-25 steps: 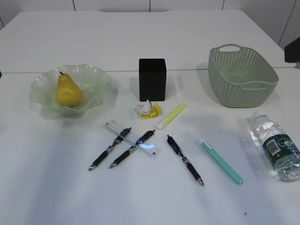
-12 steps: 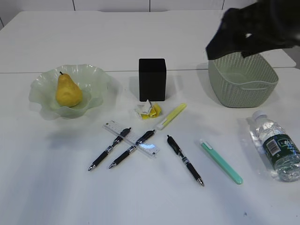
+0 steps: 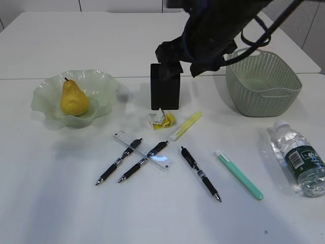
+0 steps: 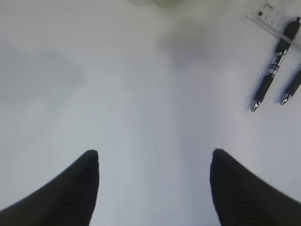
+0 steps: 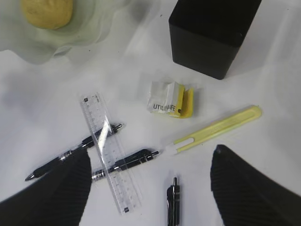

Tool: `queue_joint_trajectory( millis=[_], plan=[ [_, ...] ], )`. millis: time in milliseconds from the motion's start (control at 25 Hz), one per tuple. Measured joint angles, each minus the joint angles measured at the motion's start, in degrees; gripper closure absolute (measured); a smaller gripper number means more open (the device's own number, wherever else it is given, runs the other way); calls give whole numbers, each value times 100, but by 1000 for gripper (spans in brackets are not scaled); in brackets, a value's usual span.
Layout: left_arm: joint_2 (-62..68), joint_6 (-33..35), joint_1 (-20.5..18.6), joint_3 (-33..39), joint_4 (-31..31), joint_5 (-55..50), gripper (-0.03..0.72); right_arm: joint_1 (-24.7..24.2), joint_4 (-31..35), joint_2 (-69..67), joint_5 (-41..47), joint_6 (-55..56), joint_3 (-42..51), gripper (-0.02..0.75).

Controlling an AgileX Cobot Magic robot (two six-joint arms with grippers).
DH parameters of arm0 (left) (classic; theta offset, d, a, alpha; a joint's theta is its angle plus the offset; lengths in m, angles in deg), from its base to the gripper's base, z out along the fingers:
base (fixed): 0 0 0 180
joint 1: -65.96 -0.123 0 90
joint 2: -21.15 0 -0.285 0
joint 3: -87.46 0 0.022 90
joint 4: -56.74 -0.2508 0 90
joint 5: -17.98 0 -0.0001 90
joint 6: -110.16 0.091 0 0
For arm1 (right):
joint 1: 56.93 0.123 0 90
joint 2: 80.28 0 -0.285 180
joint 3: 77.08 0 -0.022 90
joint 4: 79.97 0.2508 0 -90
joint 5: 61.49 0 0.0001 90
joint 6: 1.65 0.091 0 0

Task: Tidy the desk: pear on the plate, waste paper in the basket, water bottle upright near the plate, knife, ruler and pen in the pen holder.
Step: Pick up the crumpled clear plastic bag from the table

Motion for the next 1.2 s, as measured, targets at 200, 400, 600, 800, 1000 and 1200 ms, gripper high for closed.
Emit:
queue_joint_trajectory(
  millis=[200,400,600,800,1000,1200],
  plan=[
    [0,0,0,0,0,98,167,0,-20,-744,-16,14,-502,153],
    [0,0,0,0,0,143,167,48,-35,-1169,-86,36,-655,151],
    [0,0,0,0,0,171,167,48,-35,-1486,-289,83,-658,150],
    [0,0,0,0,0,184,167,57,-35,-1703,-534,207,-680,150],
    [0,0,0,0,0,184,167,70,-35,-1961,-721,315,-713,150],
    [0,0,0,0,0,184,167,70,-35,-2146,-894,420,-846,150]
  ],
)
